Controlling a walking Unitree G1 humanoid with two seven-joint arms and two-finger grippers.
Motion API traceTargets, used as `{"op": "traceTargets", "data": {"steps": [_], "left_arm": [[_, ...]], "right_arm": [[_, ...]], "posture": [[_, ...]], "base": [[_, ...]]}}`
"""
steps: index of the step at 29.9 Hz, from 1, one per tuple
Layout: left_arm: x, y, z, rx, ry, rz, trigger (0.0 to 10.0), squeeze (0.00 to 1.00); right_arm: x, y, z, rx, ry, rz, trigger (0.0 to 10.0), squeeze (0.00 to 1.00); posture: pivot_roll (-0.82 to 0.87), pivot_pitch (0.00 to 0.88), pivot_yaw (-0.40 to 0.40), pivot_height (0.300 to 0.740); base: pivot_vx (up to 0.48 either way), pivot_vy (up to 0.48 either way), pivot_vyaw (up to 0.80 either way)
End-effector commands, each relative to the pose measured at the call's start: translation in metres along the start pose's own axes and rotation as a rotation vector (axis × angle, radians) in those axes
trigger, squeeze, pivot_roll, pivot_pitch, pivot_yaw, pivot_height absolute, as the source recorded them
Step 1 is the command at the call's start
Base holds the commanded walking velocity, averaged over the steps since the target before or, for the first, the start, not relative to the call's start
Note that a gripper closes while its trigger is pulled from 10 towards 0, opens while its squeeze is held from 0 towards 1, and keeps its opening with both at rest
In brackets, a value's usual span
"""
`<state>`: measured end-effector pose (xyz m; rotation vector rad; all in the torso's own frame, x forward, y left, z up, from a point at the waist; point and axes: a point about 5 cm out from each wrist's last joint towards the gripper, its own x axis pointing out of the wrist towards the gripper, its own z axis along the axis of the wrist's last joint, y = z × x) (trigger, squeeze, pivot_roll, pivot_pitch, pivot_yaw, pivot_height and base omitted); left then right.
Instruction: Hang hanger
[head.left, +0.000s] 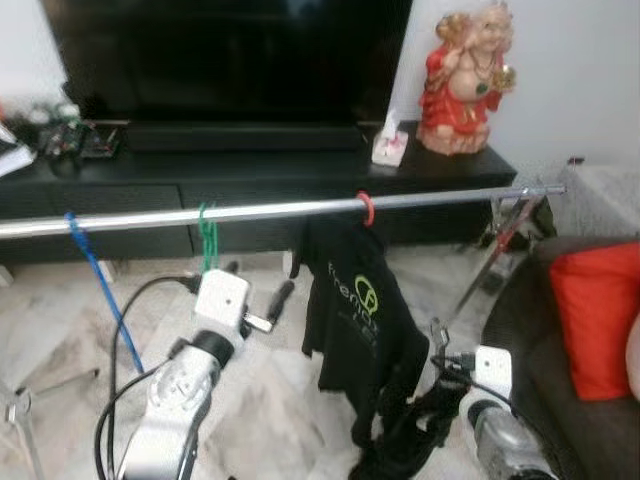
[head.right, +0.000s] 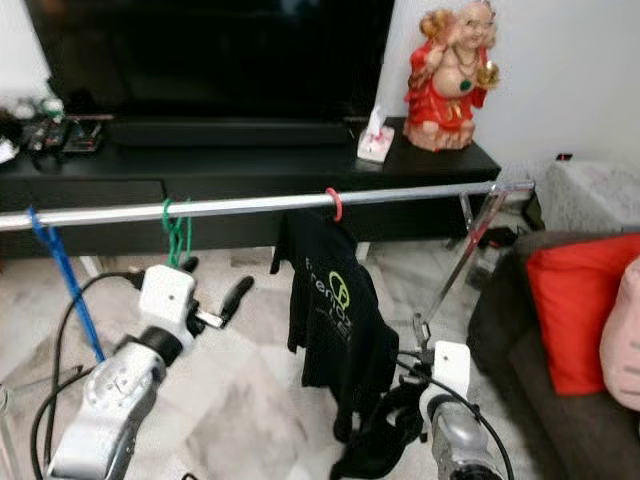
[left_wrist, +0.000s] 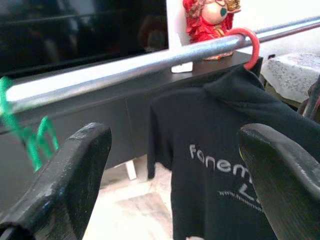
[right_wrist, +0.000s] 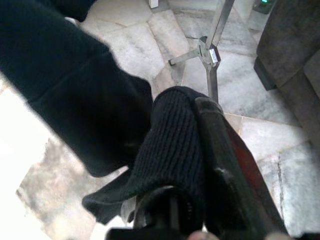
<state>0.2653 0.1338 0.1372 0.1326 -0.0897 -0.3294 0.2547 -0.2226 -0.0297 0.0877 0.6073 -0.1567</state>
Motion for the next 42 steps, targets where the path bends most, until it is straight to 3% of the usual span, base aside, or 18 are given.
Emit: {"op": "traceTargets", "data": {"steps": [1,7,12,14,19,20,24,26,28,32,36,38,42], "left_arm": [[0.002,-0.007,0.008,-0.012,-0.020,-0.027,10.0,0.00],[-0.011,-0.005,0.011,-0.030,-0.004,-0.049,10.0,0.00],[-0.032,-0.005,0.011,-0.094,0.079,-0.161,10.0,0.00],[-0.038,0.004,0.023,-0.151,0.067,-0.165,10.0,0.00],[-0.047,0.032,0.047,-0.125,0.035,-0.146,10.0,0.00],[-0.047,0.032,0.047,-0.125,0.035,-0.146,10.0,0.00],[-0.067,0.046,0.046,-0.086,0.155,-0.188,10.0,0.00],[-0.077,0.050,0.036,-0.068,0.239,-0.186,10.0,0.00],[-0.088,0.060,0.013,-0.047,0.394,-0.105,10.0,0.00],[-0.088,0.065,0.001,-0.082,0.434,-0.007,10.0,0.00],[-0.075,0.063,-0.001,-0.138,0.395,0.065,10.0,0.00],[-0.064,0.070,-0.007,-0.174,0.398,0.212,10.0,0.00],[-0.052,0.069,-0.010,-0.203,0.387,0.283,10.0,0.00]], "right_arm": [[0.000,-0.010,0.007,-0.009,-0.029,-0.026,10.0,0.00],[-0.001,-0.013,0.006,-0.012,-0.026,-0.032,10.0,0.00],[-0.002,-0.014,0.004,-0.017,-0.019,-0.035,10.0,0.00],[-0.002,-0.015,0.003,-0.021,-0.014,-0.035,10.0,0.00],[-0.002,-0.017,0.003,-0.027,-0.011,-0.038,10.0,0.00],[-0.002,-0.017,0.003,-0.027,-0.011,-0.038,10.0,0.00],[-0.002,-0.019,0.003,-0.028,-0.011,-0.043,10.0,0.00],[-0.002,-0.019,0.003,-0.028,-0.009,-0.044,10.0,0.00],[-0.003,-0.019,0.002,-0.029,-0.007,-0.045,10.0,0.00],[-0.003,-0.019,0.002,-0.031,-0.004,-0.044,10.0,0.00],[-0.003,-0.019,0.002,-0.033,-0.004,-0.044,10.0,0.00],[-0.002,-0.020,0.003,-0.034,-0.006,-0.046,10.0,0.00],[-0.003,-0.022,0.004,-0.033,-0.008,-0.051,10.0,0.00]], "posture": [[0.07,0.000,-0.073,0.716],[0.07,0.000,-0.071,0.716],[0.08,0.000,-0.080,0.716],[0.08,0.000,-0.080,0.716],[0.09,0.000,-0.087,0.716],[0.09,0.000,-0.087,0.716],[0.10,0.000,-0.083,0.716],[0.10,0.000,-0.080,0.716],[0.10,0.000,-0.081,0.716],[0.10,0.000,-0.083,0.716],[0.10,0.000,-0.085,0.716],[0.09,0.000,-0.085,0.716],[0.09,0.000,-0.085,0.716]], "base": [[0.349,0.000,0.00],[0.134,0.000,0.00],[0.000,0.000,0.00],[0.000,0.000,0.00],[0.000,0.000,0.00],[0.000,0.000,0.00],[0.000,0.000,0.00],[0.000,0.000,0.00],[0.000,0.000,0.00],[0.000,0.000,0.00],[0.000,0.000,0.00],[0.000,0.000,0.00],[0.000,0.000,0.00]]}}
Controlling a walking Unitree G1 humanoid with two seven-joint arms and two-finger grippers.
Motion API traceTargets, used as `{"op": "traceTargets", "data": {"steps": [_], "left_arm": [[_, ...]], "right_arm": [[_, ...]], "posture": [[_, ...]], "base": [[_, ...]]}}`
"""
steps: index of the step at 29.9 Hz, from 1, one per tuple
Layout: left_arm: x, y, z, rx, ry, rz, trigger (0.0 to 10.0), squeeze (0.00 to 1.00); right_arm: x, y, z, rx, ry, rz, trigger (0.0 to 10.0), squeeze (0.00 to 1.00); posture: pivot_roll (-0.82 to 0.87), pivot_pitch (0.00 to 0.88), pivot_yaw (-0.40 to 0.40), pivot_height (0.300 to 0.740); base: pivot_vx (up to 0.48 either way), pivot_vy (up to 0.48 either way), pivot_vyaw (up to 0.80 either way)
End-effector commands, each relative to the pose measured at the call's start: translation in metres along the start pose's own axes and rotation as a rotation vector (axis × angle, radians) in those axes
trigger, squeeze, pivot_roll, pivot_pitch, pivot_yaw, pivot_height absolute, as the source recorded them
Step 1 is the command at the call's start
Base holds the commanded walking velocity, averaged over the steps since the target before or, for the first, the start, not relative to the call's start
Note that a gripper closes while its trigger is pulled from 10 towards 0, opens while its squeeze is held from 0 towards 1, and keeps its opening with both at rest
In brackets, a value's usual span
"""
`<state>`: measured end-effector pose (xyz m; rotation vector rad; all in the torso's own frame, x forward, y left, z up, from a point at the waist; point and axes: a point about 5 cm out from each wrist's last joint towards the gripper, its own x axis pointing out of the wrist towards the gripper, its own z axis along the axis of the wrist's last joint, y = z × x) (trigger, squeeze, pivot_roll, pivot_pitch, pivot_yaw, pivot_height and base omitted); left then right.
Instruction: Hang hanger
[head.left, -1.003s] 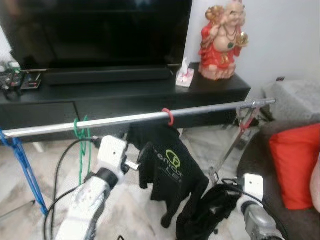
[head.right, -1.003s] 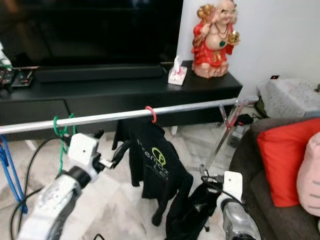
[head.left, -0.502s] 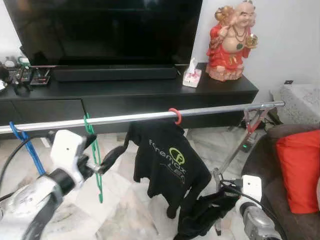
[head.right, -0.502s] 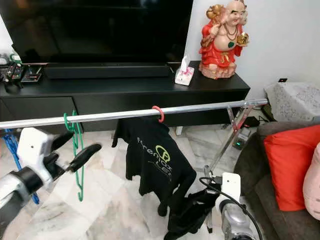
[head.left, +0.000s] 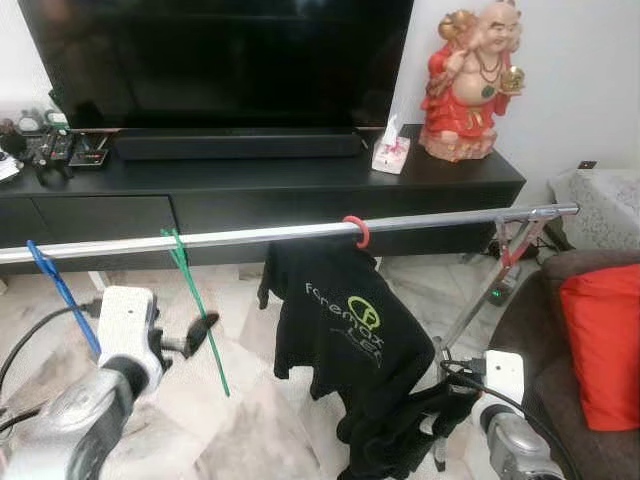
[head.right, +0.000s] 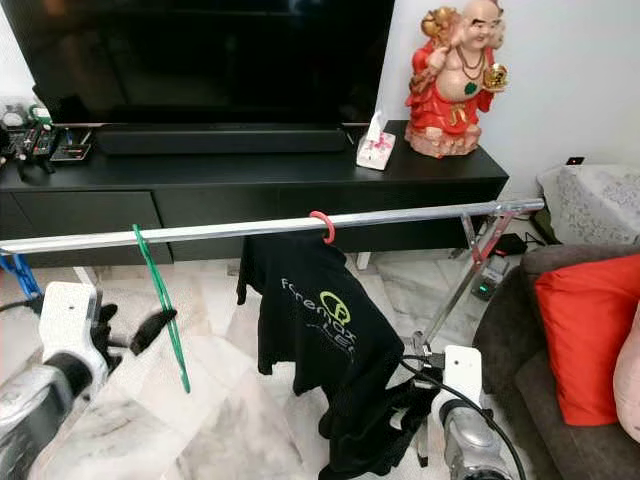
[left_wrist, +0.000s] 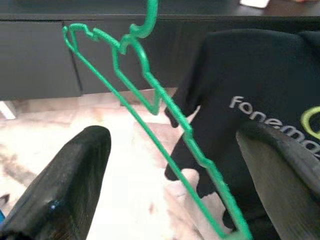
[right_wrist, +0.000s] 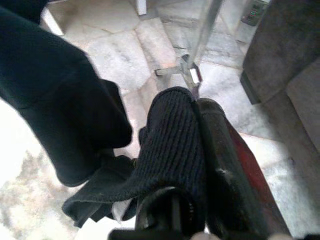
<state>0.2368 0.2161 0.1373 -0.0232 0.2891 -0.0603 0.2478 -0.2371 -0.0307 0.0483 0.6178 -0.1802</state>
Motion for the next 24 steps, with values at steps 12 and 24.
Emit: {"op": "traceTargets", "data": {"steps": [12,24], "left_arm": [[0.048,-0.027,-0.001,-0.048,-0.002,0.056,10.0,0.00],[0.076,-0.034,0.004,0.080,0.029,0.226,10.0,0.00]], "right_arm": [[0.001,-0.005,0.006,0.001,-0.014,-0.020,10.0,0.00],[0.001,-0.004,0.004,0.008,-0.012,-0.019,10.0,0.00]], "posture": [[0.06,0.000,-0.084,0.716],[0.05,0.000,-0.077,0.716]], "base": [[0.000,0.000,0.00],[0.000,0.000,0.00]]}}
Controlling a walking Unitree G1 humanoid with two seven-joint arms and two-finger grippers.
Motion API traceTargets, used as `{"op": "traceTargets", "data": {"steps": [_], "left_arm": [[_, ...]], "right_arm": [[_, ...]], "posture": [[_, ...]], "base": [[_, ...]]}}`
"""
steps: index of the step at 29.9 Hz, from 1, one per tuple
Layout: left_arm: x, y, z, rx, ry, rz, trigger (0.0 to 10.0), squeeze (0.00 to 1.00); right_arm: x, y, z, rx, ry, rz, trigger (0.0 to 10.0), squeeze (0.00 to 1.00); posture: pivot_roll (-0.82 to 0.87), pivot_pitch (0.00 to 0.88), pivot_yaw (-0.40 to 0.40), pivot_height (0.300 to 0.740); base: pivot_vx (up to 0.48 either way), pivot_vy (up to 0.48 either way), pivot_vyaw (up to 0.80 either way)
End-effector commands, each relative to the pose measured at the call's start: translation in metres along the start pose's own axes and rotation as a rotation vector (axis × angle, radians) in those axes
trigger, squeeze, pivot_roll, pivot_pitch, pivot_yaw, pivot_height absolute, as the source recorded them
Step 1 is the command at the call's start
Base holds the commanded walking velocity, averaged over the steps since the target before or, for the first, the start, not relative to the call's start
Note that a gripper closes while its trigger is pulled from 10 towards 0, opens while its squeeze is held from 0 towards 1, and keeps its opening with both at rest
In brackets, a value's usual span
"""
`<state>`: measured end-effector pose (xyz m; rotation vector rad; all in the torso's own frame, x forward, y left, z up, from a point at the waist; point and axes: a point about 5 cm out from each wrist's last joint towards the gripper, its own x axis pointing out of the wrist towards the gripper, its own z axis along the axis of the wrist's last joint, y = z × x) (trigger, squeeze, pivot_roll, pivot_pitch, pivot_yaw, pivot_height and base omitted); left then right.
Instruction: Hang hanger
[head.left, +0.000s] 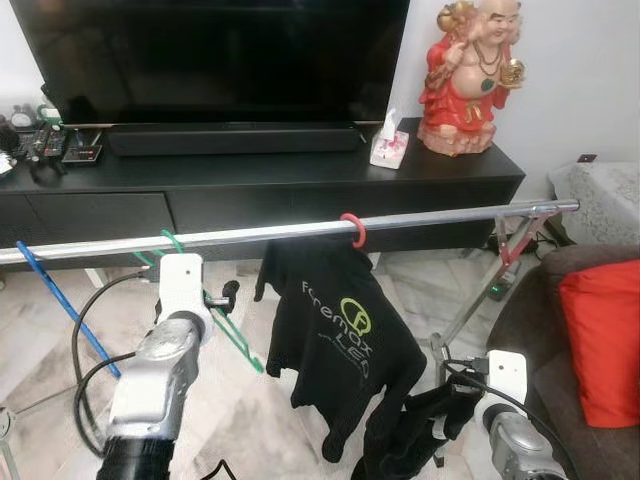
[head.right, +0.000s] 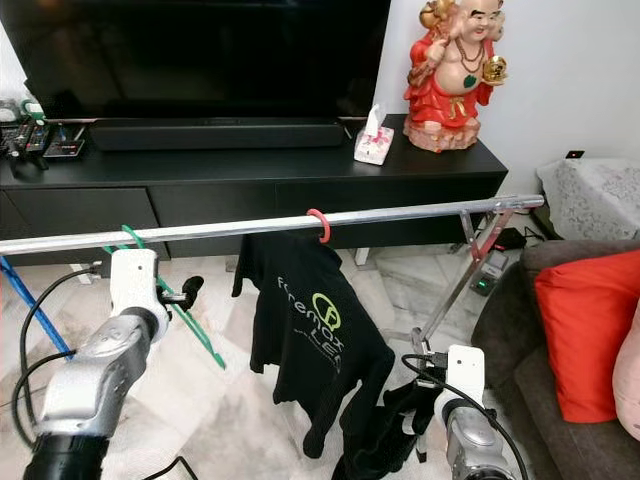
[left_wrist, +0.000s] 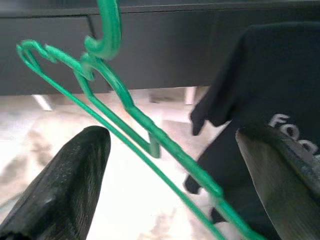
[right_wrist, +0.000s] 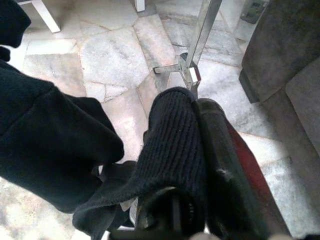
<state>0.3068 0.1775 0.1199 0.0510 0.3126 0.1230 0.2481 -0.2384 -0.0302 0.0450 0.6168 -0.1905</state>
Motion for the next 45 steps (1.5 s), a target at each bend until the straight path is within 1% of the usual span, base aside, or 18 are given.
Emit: {"op": "traceTargets", "data": {"steps": [1,2,3,4,5,6,7,8,14,34,44,45], "left_arm": [[0.002,0.000,0.001,0.045,0.005,0.051,10.0,0.00],[0.002,0.001,0.000,0.064,0.007,0.065,10.0,0.00],[0.002,0.003,-0.002,0.084,0.013,0.082,9.1,0.00],[0.002,0.003,-0.002,0.086,0.016,0.087,9.1,0.00],[0.002,0.004,-0.003,0.086,0.019,0.091,4.9,0.00],[0.001,0.005,-0.004,0.094,0.020,0.100,4.3,0.00],[0.001,0.005,-0.004,0.096,0.021,0.103,4.3,0.00],[0.001,0.005,-0.004,0.097,0.020,0.106,0.0,0.00],[0.000,0.007,0.001,0.093,0.004,0.115,0.0,0.00],[-0.002,0.005,-0.002,0.061,0.015,0.089,0.0,0.00],[-0.005,-0.003,-0.005,-0.016,0.011,0.000,0.0,0.00],[-0.007,-0.003,-0.008,-0.039,0.015,-0.016,0.0,0.00]], "right_arm": [[0.001,-0.003,0.003,0.009,-0.010,-0.009,10.0,0.00],[0.001,-0.003,0.003,0.010,-0.010,-0.008,10.0,0.00],[0.001,-0.002,0.003,0.009,-0.009,-0.007,10.0,0.00],[0.001,-0.002,0.003,0.009,-0.009,-0.007,10.0,0.00],[0.001,-0.002,0.003,0.009,-0.009,-0.007,10.0,0.00],[0.001,-0.002,0.003,0.010,-0.010,-0.007,10.0,0.00],[0.001,-0.002,0.003,0.010,-0.010,-0.007,10.0,0.00],[0.001,-0.002,0.003,0.010,-0.010,-0.007,10.0,0.00],[0.001,-0.004,0.004,0.010,-0.010,-0.012,10.0,0.00],[0.001,-0.006,0.005,0.007,-0.013,-0.019,10.0,0.00],[0.001,-0.007,0.007,0.005,-0.021,-0.019,10.0,0.00],[0.001,-0.007,0.008,0.002,-0.023,-0.018,10.0,0.00]], "posture": [[0.05,0.000,-0.077,0.716],[0.05,0.000,-0.079,0.716],[0.05,0.000,-0.079,0.716],[0.06,0.000,-0.079,0.716],[0.06,0.000,-0.079,0.716],[0.06,0.000,-0.080,0.716],[0.06,0.000,-0.080,0.716],[0.06,0.000,-0.080,0.716],[0.06,0.000,-0.080,0.716],[0.06,0.000,-0.081,0.716],[0.05,0.000,-0.080,0.716],[0.05,0.000,-0.080,0.716]], "base": [[0.000,0.000,0.00],[0.000,0.000,0.00],[0.000,0.000,0.00],[0.000,0.000,0.00],[0.000,0.000,0.00],[0.000,0.000,0.00],[0.000,0.000,0.00],[0.000,0.000,0.00],[0.000,0.000,0.00],[0.000,0.000,0.00],[0.000,0.000,0.00],[0.000,0.000,0.00]]}}
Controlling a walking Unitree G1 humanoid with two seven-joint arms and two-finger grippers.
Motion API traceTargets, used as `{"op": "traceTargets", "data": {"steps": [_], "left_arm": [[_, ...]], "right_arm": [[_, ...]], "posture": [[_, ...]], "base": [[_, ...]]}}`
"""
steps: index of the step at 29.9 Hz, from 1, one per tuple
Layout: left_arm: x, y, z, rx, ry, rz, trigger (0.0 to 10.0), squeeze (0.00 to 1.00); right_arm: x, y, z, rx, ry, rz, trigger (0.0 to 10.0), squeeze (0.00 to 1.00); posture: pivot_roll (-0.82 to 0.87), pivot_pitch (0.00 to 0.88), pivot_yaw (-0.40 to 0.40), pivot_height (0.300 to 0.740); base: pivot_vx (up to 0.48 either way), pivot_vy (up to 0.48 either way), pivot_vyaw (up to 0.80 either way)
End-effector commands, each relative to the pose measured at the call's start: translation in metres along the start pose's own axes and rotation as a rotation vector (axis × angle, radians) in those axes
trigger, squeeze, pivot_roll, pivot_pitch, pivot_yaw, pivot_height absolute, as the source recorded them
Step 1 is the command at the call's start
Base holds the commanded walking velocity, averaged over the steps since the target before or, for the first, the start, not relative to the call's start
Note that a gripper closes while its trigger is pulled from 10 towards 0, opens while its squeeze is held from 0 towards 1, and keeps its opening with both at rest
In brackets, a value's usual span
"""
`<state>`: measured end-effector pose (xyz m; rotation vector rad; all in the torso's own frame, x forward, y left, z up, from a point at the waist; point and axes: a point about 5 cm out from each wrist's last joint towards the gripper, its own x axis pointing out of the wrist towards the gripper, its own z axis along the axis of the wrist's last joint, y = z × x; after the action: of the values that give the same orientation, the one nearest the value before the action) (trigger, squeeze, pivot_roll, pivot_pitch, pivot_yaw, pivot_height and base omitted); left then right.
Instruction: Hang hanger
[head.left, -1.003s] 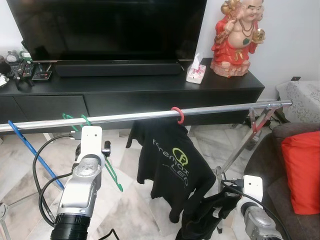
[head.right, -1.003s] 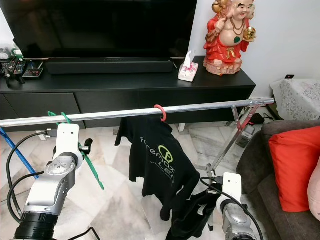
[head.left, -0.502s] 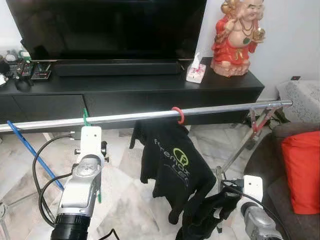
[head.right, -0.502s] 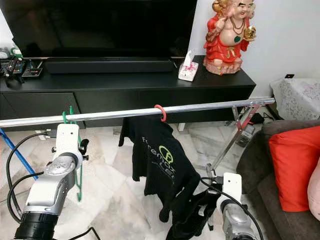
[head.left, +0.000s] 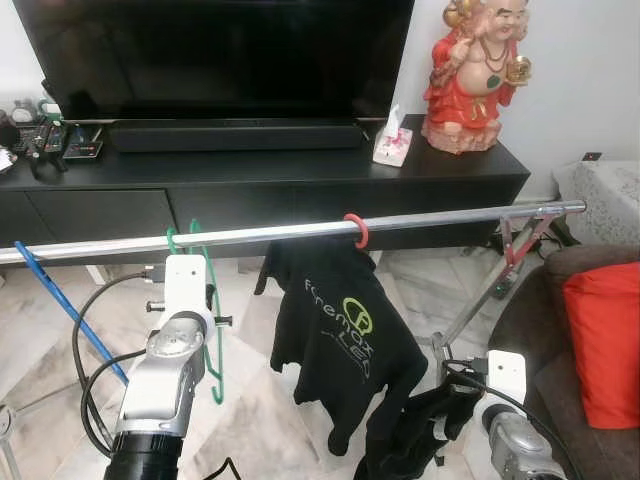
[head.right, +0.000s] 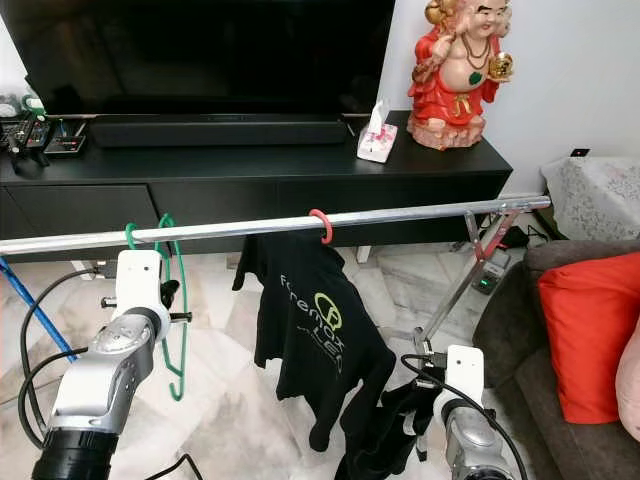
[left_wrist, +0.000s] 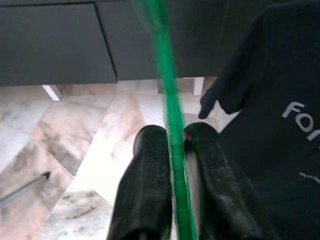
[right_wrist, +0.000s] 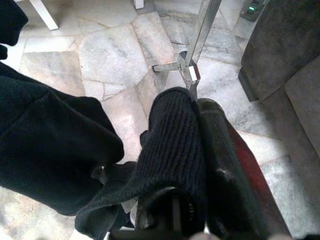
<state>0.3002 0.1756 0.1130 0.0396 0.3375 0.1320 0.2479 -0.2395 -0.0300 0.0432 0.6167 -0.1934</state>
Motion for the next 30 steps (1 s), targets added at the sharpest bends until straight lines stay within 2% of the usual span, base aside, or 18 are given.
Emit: {"op": "traceTargets", "data": {"steps": [1,4,10,14,16,18,19,23,27,29,30], "left_arm": [[-0.003,-0.002,0.000,-0.028,-0.010,-0.023,0.0,0.00],[-0.007,0.001,-0.005,-0.051,-0.008,-0.031,0.0,0.00],[-0.012,0.008,-0.009,-0.033,-0.003,-0.011,0.0,0.00],[-0.016,0.009,-0.007,-0.032,-0.049,-0.022,0.0,0.00],[-0.018,0.010,-0.007,-0.003,-0.069,-0.028,0.0,0.00],[-0.023,0.010,-0.005,0.031,-0.128,-0.043,0.0,0.00],[-0.023,0.010,-0.005,0.031,-0.128,-0.043,0.0,0.00],[-0.038,0.010,0.005,0.068,-0.262,-0.062,0.0,0.00],[-0.050,0.009,0.003,0.090,-0.299,-0.087,0.0,0.00],[-0.061,0.007,-0.002,0.144,-0.333,-0.126,0.0,0.00],[-0.061,0.007,-0.002,0.144,-0.333,-0.126,0.0,0.00]], "right_arm": [[0.001,-0.006,0.008,0.003,-0.023,-0.015,10.0,0.00],[0.002,-0.007,0.010,-0.005,-0.029,-0.013,10.0,0.00],[0.002,-0.008,0.013,-0.012,-0.038,-0.009,10.0,0.00],[0.003,-0.008,0.018,-0.023,-0.055,-0.003,10.0,0.00],[0.003,-0.009,0.021,-0.024,-0.073,-0.007,10.0,0.00],[0.004,-0.011,0.028,-0.024,-0.108,-0.011,10.0,0.00],[0.004,-0.011,0.028,-0.024,-0.108,-0.011,10.0,0.00],[0.004,-0.011,0.040,-0.035,-0.172,0.012,10.0,0.00],[0.003,-0.011,0.046,-0.048,-0.213,0.031,10.0,0.00],[0.002,-0.011,0.051,-0.061,-0.252,0.042,10.0,0.00],[0.002,-0.011,0.051,-0.061,-0.252,0.042,10.0,0.00]], "posture": [[0.05,0.000,-0.080,0.716],[0.05,0.000,-0.081,0.716],[0.06,0.000,-0.087,0.716],[0.06,0.000,-0.089,0.716],[0.06,0.000,-0.088,0.716],[0.06,0.000,-0.088,0.716],[0.06,0.000,-0.088,0.716],[0.06,0.000,-0.090,0.716],[0.06,0.000,-0.091,0.716],[0.07,0.000,-0.093,0.716],[0.07,0.000,-0.093,0.716]], "base": [[0.000,0.000,0.00],[0.000,0.000,0.00],[0.000,0.000,0.00],[0.000,0.000,0.00],[0.000,0.000,0.00],[0.000,0.000,0.00],[0.000,0.000,0.00],[0.000,0.000,0.00],[0.000,0.000,0.00],[0.000,0.000,0.00],[0.000,0.000,0.00]]}}
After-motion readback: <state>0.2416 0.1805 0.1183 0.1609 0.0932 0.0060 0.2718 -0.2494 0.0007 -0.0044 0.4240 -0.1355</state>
